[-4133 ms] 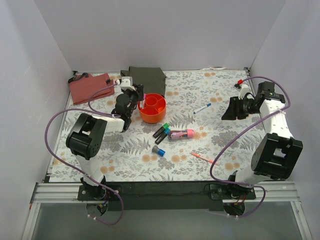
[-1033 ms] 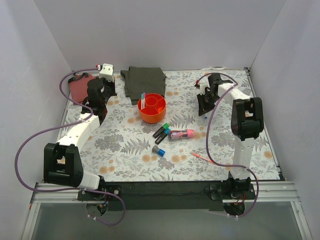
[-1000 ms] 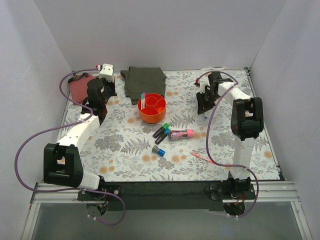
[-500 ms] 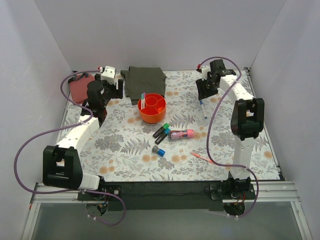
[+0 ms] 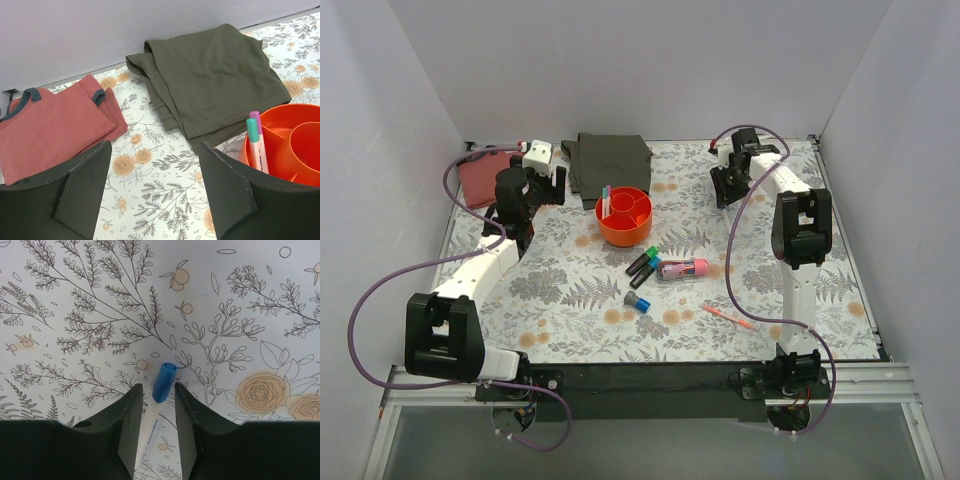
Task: Sort the stationery into containers
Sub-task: Pick up the pen from the center of the board.
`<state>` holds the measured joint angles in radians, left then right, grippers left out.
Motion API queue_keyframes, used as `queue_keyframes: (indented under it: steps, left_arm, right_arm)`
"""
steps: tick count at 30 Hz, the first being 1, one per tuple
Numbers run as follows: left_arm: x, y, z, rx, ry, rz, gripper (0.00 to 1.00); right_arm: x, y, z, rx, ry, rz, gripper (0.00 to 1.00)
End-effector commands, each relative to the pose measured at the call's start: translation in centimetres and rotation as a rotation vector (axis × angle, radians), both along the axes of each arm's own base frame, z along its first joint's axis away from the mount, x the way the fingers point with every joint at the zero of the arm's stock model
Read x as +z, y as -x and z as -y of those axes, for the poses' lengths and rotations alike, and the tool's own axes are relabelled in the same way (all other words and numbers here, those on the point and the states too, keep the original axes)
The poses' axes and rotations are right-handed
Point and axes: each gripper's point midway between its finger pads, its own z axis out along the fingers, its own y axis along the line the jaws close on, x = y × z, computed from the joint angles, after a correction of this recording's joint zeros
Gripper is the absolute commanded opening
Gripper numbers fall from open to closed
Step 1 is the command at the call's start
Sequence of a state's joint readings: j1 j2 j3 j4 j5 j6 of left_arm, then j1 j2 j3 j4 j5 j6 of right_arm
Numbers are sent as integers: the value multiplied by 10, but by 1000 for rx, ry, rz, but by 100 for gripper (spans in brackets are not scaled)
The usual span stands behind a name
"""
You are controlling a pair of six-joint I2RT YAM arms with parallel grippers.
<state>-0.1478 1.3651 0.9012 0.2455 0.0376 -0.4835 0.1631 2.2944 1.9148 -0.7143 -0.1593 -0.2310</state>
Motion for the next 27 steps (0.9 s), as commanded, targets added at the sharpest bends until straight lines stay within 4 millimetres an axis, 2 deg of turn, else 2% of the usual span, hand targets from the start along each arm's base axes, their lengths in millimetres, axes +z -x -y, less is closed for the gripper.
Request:
queue_keyframes:
  steps: [1, 5, 12, 13, 14, 16, 19, 20, 22, 23, 24, 25, 26, 27]
  left_arm:
    - [9, 1, -3, 8, -2, 27, 70]
    - [11, -4, -1, 5, -1, 29, 70]
    - [11, -5, -1, 5, 1, 32, 70]
    - [12, -5, 0, 2, 1, 33, 70]
    - [12, -5, -1, 2, 1, 33, 70]
    - [15, -4, -2, 5, 2, 41, 70]
    - [23, -4, -1, 4, 2, 52, 70]
    - [25, -3, -1, 5, 3, 56, 70]
    - [33, -1, -1, 4, 6, 68, 70]
    - [35, 1, -1, 4, 10, 70, 70]
    - [35, 3, -1, 3, 13, 61, 70]
    - [38, 4, -2, 3, 14, 65, 70]
    - [38, 5, -1, 0, 12, 62, 70]
    - [36, 5, -2, 1, 4, 55, 70]
  right_arm:
    - [5, -11, 0, -11, -11, 24, 40]
    - [-5, -12, -1, -10, -14, 8, 38]
    - [-11, -2, -4, 20, -31, -18, 25]
    - [-9, -2, -4, 23, -28, -13, 22]
    - [-8, -2, -3, 25, -24, -12, 12]
    - [-3, -3, 0, 21, -10, 2, 2]
    - [20, -3, -3, 34, -18, 36, 1]
    - [40, -3, -5, 38, -32, 70, 1]
    - [63, 2, -15, 68, -72, 103, 1]
    - [88, 5, -19, 76, -91, 147, 1]
    - [102, 7, -24, 84, -115, 168, 1]
    - [118, 12, -38, 123, -179, 184, 1]
    - [145, 15, -47, 148, -219, 233, 1]
    - [160, 18, -55, 166, -256, 258, 1]
